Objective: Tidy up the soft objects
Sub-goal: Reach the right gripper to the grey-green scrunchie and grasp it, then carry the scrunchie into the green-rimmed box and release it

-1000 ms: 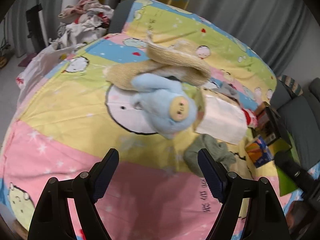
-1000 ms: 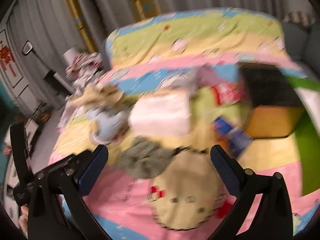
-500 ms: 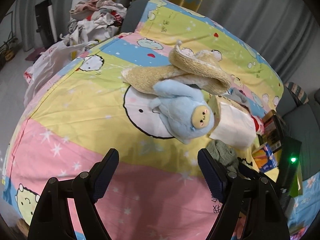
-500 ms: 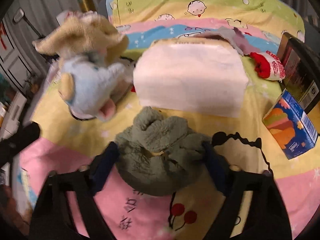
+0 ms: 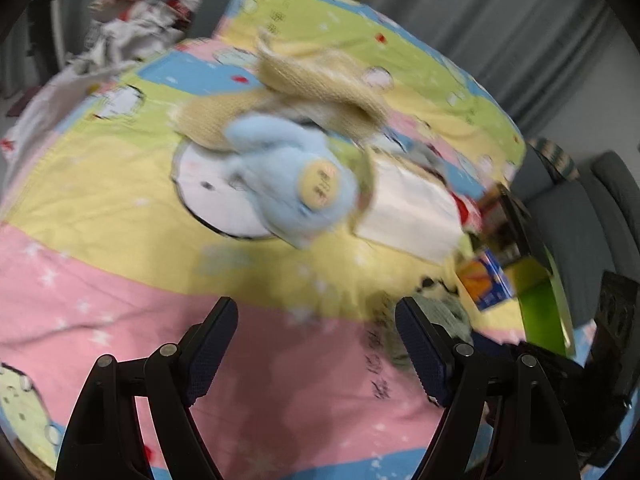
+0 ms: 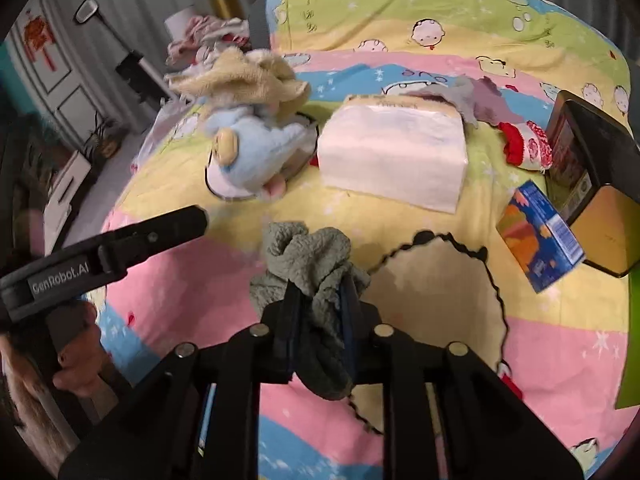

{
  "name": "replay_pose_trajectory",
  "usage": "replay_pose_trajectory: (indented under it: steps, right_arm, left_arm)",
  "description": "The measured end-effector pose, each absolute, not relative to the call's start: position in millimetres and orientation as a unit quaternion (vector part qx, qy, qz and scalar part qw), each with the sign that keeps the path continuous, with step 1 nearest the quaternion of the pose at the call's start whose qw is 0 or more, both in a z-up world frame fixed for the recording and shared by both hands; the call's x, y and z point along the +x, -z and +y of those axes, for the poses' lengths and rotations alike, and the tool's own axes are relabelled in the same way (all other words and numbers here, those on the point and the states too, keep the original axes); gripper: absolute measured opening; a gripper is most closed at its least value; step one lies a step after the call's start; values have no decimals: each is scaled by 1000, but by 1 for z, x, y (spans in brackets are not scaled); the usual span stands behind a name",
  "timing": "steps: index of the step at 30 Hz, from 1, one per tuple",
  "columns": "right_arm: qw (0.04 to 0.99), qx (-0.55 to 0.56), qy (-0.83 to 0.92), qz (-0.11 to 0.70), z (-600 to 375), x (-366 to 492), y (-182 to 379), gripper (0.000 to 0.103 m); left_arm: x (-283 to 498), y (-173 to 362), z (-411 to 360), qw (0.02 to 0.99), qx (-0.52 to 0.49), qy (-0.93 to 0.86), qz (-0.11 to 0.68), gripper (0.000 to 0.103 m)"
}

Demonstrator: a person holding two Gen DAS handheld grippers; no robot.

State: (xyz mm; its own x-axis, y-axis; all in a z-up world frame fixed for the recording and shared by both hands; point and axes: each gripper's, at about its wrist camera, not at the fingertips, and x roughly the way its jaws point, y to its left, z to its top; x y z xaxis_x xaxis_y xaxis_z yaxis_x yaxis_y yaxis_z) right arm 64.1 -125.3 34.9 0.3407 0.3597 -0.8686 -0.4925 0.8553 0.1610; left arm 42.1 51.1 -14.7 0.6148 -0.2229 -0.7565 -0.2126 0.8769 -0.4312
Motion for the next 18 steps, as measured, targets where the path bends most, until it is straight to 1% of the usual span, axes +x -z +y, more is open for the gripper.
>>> replay_pose_trajectory:
  steps: [2, 3, 5, 7, 11, 14, 15, 16, 17, 18]
  right_arm:
    - [816, -58, -242, 521, -135, 67, -30, 67]
    - [818, -48, -238, 522, -140, 69, -30, 71]
    - [820, -23, -235, 521, -152, 75, -33, 71]
    - [822, 9, -233, 520, -165, 80, -36, 73]
    - [801, 76, -245, 541, -179, 86, -31, 74]
    - [783, 100, -256, 559, -176, 87, -20, 74]
    - [777, 103, -260, 564, -174, 87, -16, 74]
    - [774, 102, -265, 567, -171, 87, -13, 71]
    - [771, 99, -270, 569, -167, 87, -9, 63]
    - [769, 96, -271, 572, -164, 88, -6, 59]
  left_arm:
    - [45, 19, 41, 858, -244, 20, 451, 81]
    - [46, 22, 36, 854, -245, 28, 459, 81]
    - [47, 25, 27, 850, -242, 36, 466, 81]
    - [47, 25, 19, 850, -233, 48, 471, 81]
    - [46, 28, -6, 843, -212, 87, 486, 81]
    - [45, 33, -21, 841, -195, 109, 493, 67]
    - [46, 36, -26, 837, -198, 117, 496, 60]
    - [46, 40, -28, 833, -203, 124, 500, 55]
    - [48, 44, -33, 831, -202, 124, 504, 54]
    - [49, 45, -35, 835, -194, 116, 502, 49]
